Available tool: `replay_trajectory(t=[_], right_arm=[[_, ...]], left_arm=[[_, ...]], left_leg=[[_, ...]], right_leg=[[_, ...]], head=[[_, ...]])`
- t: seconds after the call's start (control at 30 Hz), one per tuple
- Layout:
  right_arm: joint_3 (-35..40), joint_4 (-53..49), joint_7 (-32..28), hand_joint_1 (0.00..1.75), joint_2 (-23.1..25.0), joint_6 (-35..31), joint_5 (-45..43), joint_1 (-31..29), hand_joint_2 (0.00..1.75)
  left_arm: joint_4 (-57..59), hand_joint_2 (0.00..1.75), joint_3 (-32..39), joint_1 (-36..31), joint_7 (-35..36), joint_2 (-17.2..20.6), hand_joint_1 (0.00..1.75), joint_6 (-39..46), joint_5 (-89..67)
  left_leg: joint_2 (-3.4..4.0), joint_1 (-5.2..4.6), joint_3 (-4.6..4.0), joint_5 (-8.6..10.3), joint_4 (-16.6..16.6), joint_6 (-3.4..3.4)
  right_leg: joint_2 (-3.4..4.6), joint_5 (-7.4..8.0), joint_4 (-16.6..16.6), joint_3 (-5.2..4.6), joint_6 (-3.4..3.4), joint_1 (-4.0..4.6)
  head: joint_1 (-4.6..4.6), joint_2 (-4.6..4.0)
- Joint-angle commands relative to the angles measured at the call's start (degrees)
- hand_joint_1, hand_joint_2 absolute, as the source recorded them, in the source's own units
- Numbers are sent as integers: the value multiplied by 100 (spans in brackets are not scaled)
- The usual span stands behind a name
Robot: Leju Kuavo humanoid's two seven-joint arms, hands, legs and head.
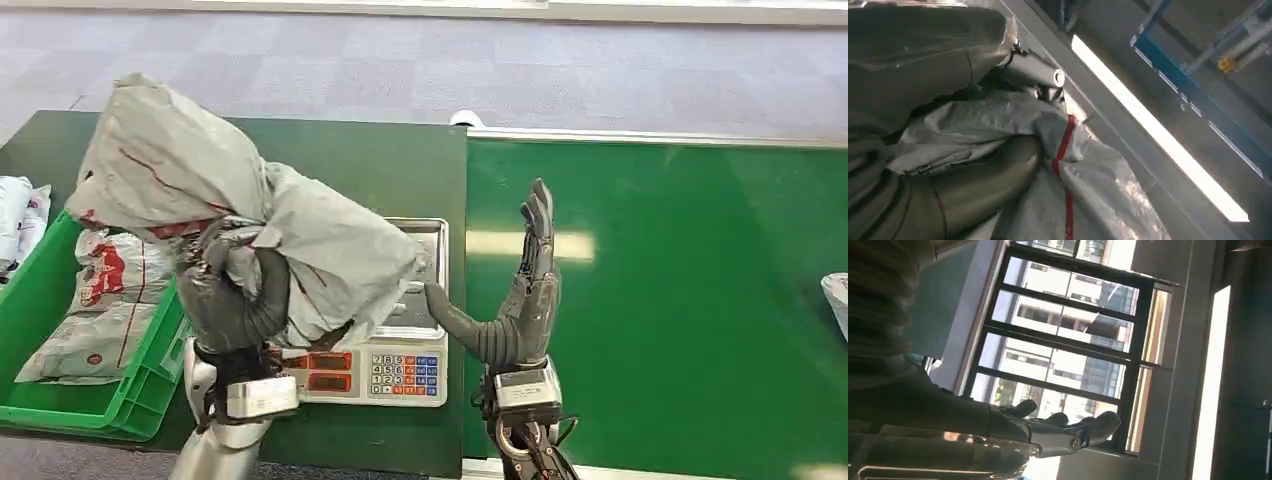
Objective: Moved the parcel from conveyor to table for the left to box.
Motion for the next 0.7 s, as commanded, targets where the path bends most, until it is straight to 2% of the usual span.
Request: replay_trajectory(t=[0.03,0.13,0.17,0.23,0.3,0.33,0.37,0.4,0.43,0.53,0.57,0.63,0.67,0.7], right_arm=[[75,345,-12,0,-158,-20,-23,-187,175],[75,345,-12,0,-158,-20,-23,-187,175],[67,334,-12,0,-153,-26,-22,-184,175],[43,326,3,0,-154,-95,11,-165,175],[48,297,16,0,-192,-126,28,-118,175],[47,329,24,0,-191,-135,26,-80,175],[49,372,36,0,-186,-149,47,-52,175],[58,405,42,0,-179,-147,55,-23,175],[66,442,70,0,-174,-114,86,-8,175],[60,453,70,0,-165,-113,87,-4,175],[64,464,140,0,-159,-53,137,-26,175],[43,521,274,0,-114,85,216,-94,175],[34,555,318,0,-82,131,236,-136,175],[36,608,375,0,-57,190,262,-185,175]], left_arm=[[-182,175,424,71,-33,-41,171,2,31],[-182,175,424,71,-33,-41,171,2,31],[-227,175,903,110,-75,-388,169,2,-294],[-225,175,1863,-38,151,-660,166,2,-711],[-163,175,2716,-231,287,-529,164,2,-126],[-32,175,3232,-299,702,-470,169,2,-359],[140,175,3400,-282,1073,-312,164,2,-440],[334,175,3531,-245,1427,-135,152,2,-561],[578,175,3569,-208,1758,93,150,2,-529],[643,175,3619,-208,1674,144,150,2,-429],[806,175,3654,-221,2151,147,141,2,-814],[1154,175,3796,-296,2891,434,141,2,-1088],[1347,175,3879,-359,3040,556,147,2,-1086],[1514,175,4016,-398,3149,641,143,2,-1049]], left_leg=[[5,0,10,0,-7,10],[6,1,5,0,-3,6],[6,0,12,0,-9,10],[9,0,5,-2,-1,7],[18,1,6,-1,-4,7],[20,-3,9,0,-6,5],[28,-2,15,3,-14,8],[32,-1,20,1,-15,4],[32,-1,28,1,-18,2],[12,0,32,3,-20,3],[12,5,24,3,-14,3],[12,6,23,2,-13,7],[10,3,21,3,-13,4],[13,4,34,9,-31,15]], right_leg=[[0,2,-8,9,-12,4],[3,1,-5,4,-6,2],[1,2,-10,10,-10,3],[7,2,-2,3,-6,2],[15,5,-3,2,-10,3],[17,4,-2,3,-10,0],[23,9,-8,6,-17,2],[27,8,-7,7,-16,2],[26,6,-9,13,-15,2],[10,1,-10,18,-12,2],[10,1,-8,12,-11,7],[9,1,-8,14,-11,11],[9,-1,-4,12,-8,7],[8,8,-25,25,-18,11]], head=[[0,0],[0,0],[2,0],[0,0],[0,0],[2,0],[7,0],[0,0],[2,0],[0,0],[0,0],[0,0],[0,0],[2,0]])
